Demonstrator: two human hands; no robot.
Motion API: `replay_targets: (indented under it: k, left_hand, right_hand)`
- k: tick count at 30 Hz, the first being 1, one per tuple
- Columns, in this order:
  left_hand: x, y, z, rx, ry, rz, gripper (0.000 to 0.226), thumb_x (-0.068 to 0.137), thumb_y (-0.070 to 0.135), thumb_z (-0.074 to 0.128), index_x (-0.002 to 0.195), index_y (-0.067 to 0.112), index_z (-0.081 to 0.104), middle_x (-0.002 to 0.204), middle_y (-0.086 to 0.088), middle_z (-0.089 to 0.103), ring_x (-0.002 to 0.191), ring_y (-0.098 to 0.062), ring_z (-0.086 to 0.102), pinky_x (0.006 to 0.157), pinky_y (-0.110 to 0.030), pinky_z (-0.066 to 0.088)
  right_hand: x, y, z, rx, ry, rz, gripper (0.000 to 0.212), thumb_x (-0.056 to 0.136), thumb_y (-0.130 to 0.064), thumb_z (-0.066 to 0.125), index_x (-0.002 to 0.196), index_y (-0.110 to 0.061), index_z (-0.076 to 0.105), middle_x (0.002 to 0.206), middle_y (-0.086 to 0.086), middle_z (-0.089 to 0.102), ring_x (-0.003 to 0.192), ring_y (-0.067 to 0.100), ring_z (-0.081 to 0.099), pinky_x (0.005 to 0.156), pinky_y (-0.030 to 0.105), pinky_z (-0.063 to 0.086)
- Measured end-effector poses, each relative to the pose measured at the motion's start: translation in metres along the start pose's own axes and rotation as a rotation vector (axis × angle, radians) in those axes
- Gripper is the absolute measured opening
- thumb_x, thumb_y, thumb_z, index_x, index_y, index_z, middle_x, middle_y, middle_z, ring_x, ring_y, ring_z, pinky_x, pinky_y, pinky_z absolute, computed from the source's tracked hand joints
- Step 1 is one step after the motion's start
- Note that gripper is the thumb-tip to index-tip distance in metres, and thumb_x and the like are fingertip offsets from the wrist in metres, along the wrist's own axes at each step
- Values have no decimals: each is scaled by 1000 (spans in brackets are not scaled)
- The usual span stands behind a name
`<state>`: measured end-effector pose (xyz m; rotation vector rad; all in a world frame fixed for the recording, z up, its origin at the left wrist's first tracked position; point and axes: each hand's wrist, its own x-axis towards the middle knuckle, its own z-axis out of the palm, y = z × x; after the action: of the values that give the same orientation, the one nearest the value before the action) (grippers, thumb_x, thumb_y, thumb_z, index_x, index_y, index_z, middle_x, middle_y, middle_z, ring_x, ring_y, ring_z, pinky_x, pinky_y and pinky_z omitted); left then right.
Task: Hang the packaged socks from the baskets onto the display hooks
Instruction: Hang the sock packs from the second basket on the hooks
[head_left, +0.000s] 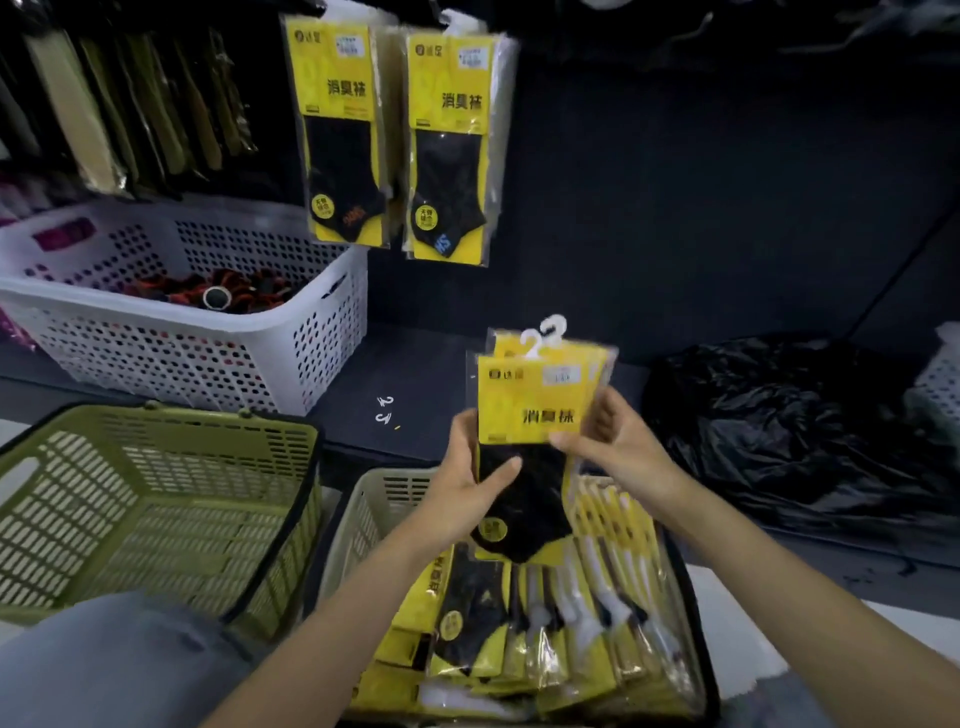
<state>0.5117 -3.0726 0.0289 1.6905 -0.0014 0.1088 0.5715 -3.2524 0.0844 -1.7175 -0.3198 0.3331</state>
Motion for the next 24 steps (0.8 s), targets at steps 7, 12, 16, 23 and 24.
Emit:
replay_targets:
  k: [7, 12, 16, 23, 24]
  left_hand:
    - [-1, -15, 6, 71, -54, -78, 54, 87, 11, 67, 126, 29, 34, 125, 10, 55, 122, -8, 51, 101, -22, 42]
    - [24, 33, -17, 72, -57, -70, 51, 70, 27, 83, 116, 22, 62, 110, 3, 71, 104, -13, 66, 91, -31, 53]
    - [45, 79, -27, 56, -78, -72, 61, 55, 46, 85, 110, 31, 62, 103, 13, 73, 95, -5, 69, 79, -21, 53]
    - [65, 127, -42, 2, 115, 22, 46, 64, 69, 58, 94, 35, 63, 82, 31, 69, 76, 16, 62, 58, -4, 44]
    - [69, 134, -48, -9, 143, 37, 41, 68, 69, 53, 92, 37, 63, 81, 34, 68, 77, 18, 61, 61, -7, 43]
  right_hand:
    - [1, 20, -3, -177, -52, 52, 55, 77, -13, 79, 123, -24, 50, 120, -4, 63, 116, 13, 58, 102, 31, 45]
    - [4, -4, -2, 56, 137, -12, 54, 73, -22, 81, 117, -17, 50, 105, -6, 70, 96, 6, 67, 76, 19, 54]
    - [8, -36, -2, 153, 293, -132, 44, 65, -37, 78, 99, -13, 63, 97, 3, 73, 95, 18, 68, 84, 29, 55]
    - [32, -88, -2, 313, 215, -164, 20, 85, -19, 67, 104, -13, 68, 93, 1, 76, 83, 11, 72, 59, 13, 53]
    - [38, -97, -3, 328, 218, -160, 21, 88, -17, 65, 108, -12, 67, 96, 3, 76, 87, 15, 73, 63, 16, 54]
